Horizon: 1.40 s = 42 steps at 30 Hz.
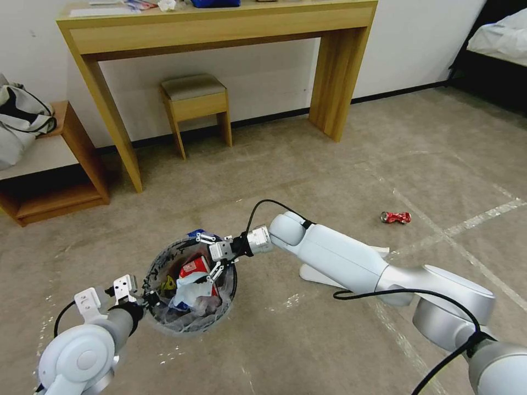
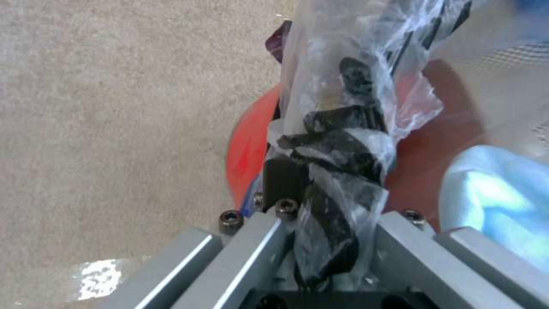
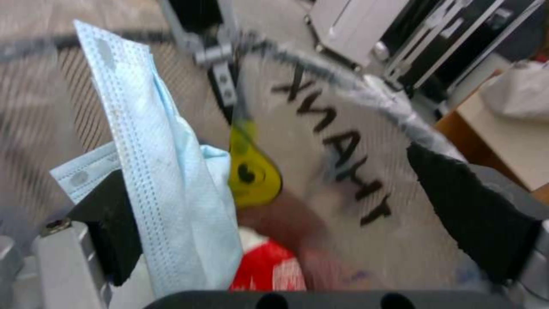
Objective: Pick up the trash bin and place the garbage on the floor into it.
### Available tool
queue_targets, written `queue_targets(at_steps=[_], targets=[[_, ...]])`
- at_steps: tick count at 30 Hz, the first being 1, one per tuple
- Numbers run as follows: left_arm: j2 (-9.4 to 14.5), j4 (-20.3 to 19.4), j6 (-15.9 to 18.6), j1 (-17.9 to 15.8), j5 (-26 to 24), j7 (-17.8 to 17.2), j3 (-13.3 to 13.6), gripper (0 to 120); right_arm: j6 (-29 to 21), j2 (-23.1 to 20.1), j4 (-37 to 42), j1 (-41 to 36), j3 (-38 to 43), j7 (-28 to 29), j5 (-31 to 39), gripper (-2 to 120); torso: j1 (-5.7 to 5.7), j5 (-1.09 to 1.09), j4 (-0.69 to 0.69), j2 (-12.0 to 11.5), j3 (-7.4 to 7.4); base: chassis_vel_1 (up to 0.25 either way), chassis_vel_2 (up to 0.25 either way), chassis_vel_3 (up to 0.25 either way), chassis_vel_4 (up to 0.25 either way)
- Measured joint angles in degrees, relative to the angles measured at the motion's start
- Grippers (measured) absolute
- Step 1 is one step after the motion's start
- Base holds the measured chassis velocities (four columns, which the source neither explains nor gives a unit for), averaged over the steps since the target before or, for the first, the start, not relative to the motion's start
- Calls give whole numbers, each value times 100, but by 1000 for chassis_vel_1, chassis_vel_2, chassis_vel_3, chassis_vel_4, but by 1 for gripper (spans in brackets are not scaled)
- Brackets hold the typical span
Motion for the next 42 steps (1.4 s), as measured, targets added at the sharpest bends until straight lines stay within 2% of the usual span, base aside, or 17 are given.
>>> queue_targets(at_steps=[4, 22, 27, 35, 42], targets=[[7, -10, 18, 41, 33, -50, 13, 0, -14, 103, -196, 167, -170, -194, 63, 100, 0, 0, 1, 0, 0, 0, 0, 0, 0], [-44, 87, 34, -6, 39, -224, 76, 0, -75, 279, -205, 467, -365, -153, 168, 100, 0, 0, 1, 1, 0, 0, 0, 0, 0], [-24, 283, 33, -86, -23, -295, 64, 0, -104, 160, 46, 488, -332, -75, 367, 100, 0, 0, 0, 1, 0, 0, 0, 0, 0], [-22, 357, 31, -113, -87, -355, 74, 0, -223, -44, 574, 559, -303, -41, 376, 100, 0, 0, 0, 1, 0, 0, 0, 0, 0], [-56, 356, 31, -109, -95, -397, 91, 0, -424, -79, 754, 863, -556, -514, 134, 100, 0, 0, 0, 1, 0, 0, 0, 0, 0]])
